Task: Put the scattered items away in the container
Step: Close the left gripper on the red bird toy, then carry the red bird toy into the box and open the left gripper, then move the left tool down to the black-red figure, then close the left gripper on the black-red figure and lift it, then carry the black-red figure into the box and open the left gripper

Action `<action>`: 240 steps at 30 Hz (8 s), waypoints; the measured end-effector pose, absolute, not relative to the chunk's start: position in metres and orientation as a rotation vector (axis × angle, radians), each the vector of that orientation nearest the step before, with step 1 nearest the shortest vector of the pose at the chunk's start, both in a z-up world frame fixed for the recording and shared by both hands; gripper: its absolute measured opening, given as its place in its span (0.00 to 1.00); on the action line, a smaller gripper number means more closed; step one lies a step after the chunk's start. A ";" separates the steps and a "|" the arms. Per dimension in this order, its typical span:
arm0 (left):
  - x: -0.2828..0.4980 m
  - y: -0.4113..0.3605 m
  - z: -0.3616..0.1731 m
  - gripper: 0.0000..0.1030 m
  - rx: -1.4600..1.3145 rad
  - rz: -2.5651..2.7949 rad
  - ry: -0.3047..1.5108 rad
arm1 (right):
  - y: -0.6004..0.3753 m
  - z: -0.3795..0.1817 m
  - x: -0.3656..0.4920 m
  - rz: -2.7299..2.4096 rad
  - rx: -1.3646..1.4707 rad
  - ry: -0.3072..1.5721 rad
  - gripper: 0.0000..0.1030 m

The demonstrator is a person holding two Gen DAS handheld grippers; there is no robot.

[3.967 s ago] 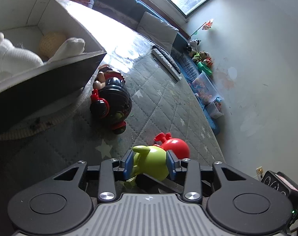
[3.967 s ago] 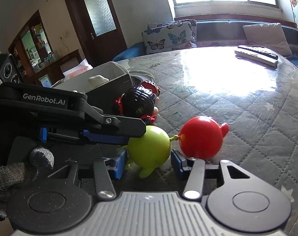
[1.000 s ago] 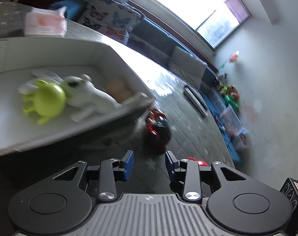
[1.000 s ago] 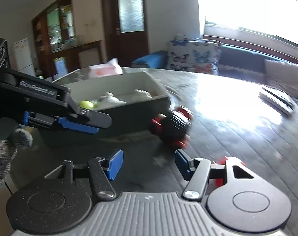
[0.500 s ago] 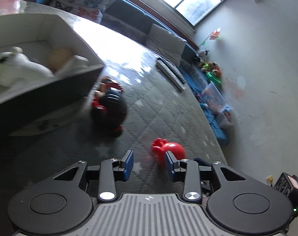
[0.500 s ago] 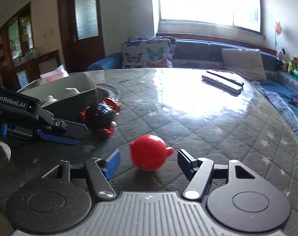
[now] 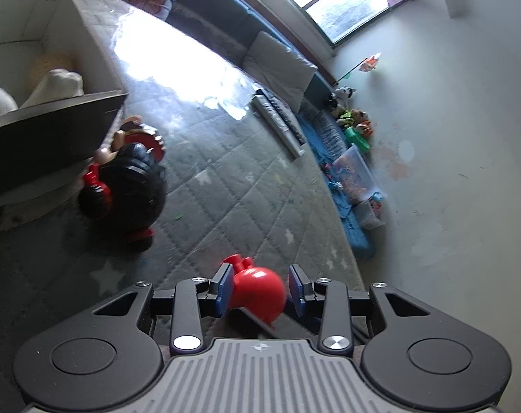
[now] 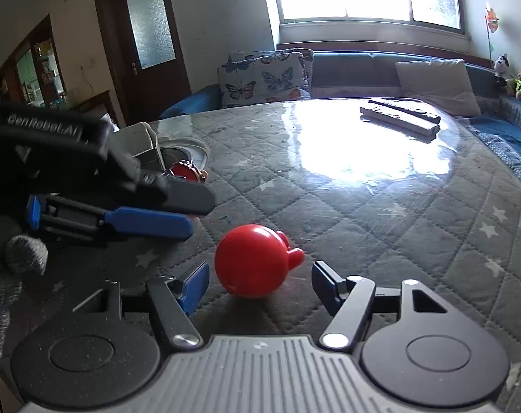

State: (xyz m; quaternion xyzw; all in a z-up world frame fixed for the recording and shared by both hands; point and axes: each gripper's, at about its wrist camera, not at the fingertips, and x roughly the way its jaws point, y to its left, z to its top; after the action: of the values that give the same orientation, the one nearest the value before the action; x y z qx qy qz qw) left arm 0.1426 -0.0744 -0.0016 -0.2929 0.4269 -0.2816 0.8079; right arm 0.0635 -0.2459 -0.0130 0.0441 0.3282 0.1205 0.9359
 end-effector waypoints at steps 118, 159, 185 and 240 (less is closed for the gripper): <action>0.143 0.030 0.021 0.39 -0.628 -0.415 0.767 | -0.160 0.017 0.126 0.392 -0.008 0.657 0.65; 0.165 0.005 -0.005 0.39 -0.573 -0.391 0.838 | -0.142 -0.007 0.149 0.459 -0.025 0.717 0.76; 0.059 0.035 -0.001 0.39 -0.577 -0.494 0.856 | -0.134 0.006 0.021 0.566 -0.062 0.703 0.76; 0.108 0.101 0.056 0.40 -0.644 -0.436 0.620 | -0.095 0.064 0.087 0.591 0.031 0.548 0.52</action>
State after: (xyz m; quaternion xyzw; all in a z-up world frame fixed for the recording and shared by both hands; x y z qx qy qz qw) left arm 0.1075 0.1014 0.0557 -0.3090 0.2973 -0.2093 0.8788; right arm 0.0865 -0.0946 0.0636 0.0149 0.2665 0.2877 0.9198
